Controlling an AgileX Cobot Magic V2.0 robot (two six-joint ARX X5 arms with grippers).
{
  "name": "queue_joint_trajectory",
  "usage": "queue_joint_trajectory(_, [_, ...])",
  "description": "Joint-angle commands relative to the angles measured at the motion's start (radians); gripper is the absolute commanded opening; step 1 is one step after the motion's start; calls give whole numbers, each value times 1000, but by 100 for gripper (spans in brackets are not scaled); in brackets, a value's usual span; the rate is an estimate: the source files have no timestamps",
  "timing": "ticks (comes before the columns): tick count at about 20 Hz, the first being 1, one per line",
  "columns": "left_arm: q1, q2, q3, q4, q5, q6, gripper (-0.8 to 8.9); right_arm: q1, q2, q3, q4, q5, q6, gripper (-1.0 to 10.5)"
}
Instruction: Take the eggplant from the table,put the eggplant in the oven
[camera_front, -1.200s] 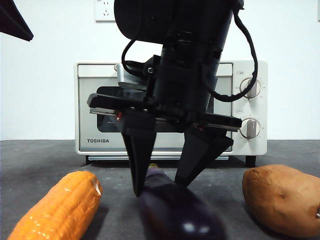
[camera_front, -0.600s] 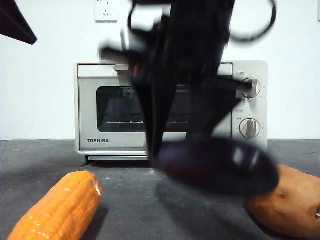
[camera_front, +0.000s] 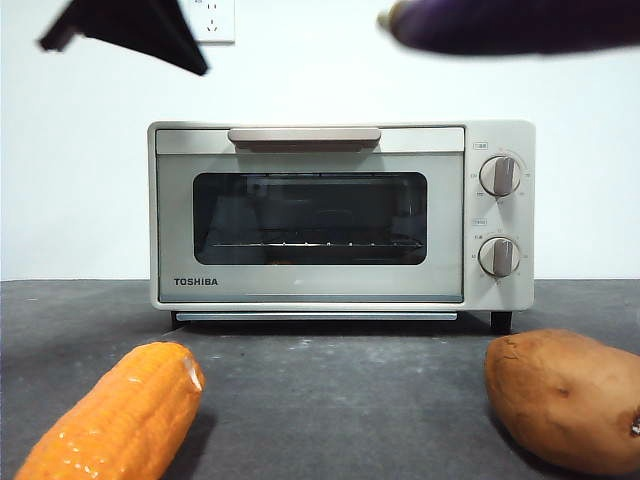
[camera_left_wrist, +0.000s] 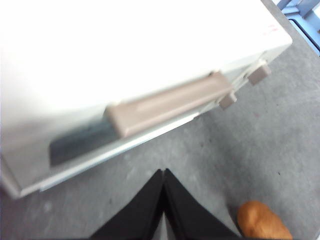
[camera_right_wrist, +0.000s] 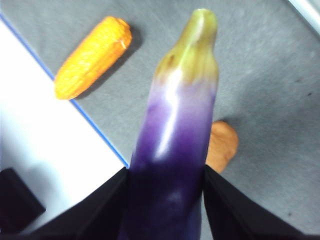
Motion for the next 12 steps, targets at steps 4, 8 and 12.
queue_joint_trajectory(4, [-81,220,235,-58,-81,84,6,12,-112,21,-96,9,-11,171])
queue_joint_trajectory(8, [-121,333,330,-89,-138,119,6,12,-180,21,-112,42,-11,171])
queue_joint_trajectory(12, [-148,379,336,-103,-165,154,6,12,-222,21,-112,87,-11,171])
